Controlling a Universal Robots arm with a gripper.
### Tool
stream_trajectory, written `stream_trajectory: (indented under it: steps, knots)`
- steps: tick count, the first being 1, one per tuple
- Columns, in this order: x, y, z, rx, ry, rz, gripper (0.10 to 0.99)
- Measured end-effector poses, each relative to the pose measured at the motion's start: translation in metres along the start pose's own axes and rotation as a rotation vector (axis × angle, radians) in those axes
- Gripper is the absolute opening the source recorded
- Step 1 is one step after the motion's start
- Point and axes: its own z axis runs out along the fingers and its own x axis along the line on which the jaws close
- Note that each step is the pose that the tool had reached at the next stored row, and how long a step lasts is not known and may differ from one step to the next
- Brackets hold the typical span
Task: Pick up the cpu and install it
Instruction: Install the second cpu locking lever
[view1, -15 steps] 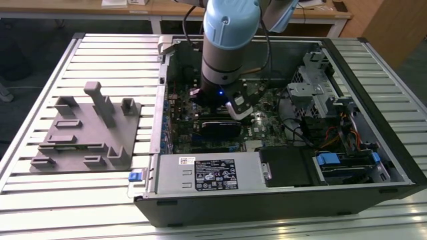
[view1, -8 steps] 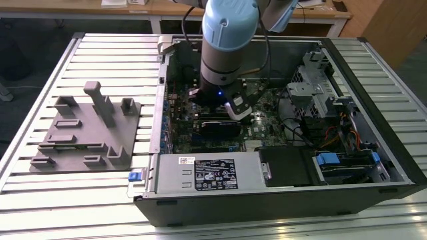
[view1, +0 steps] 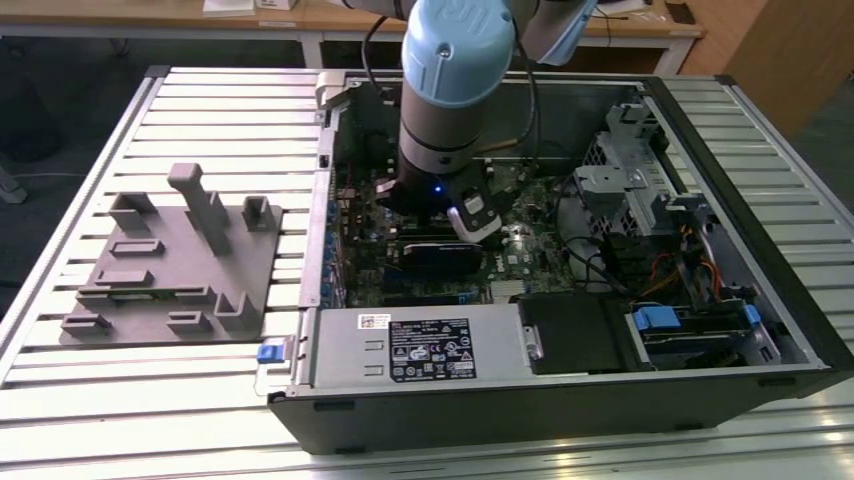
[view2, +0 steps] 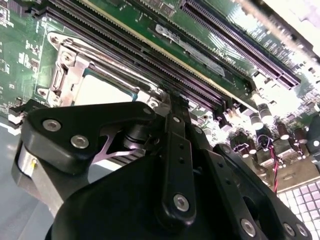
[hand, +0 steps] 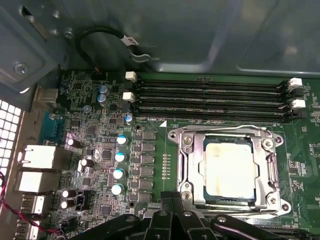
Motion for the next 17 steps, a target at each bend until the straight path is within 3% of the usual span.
stream_trajectory:
  steps: [4, 11, 17]
  knots:
    - [0.0002, 0.0009, -0.0025, -0.004, -0.0005, 0.000, 0.106]
    - [0.0005, 0.0069, -0.0228, -0.005, -0.0003, 0.000, 0.106]
    - [0.0007, 0.0107, -0.0355, -0.006, -0.0003, 0.000, 0.106]
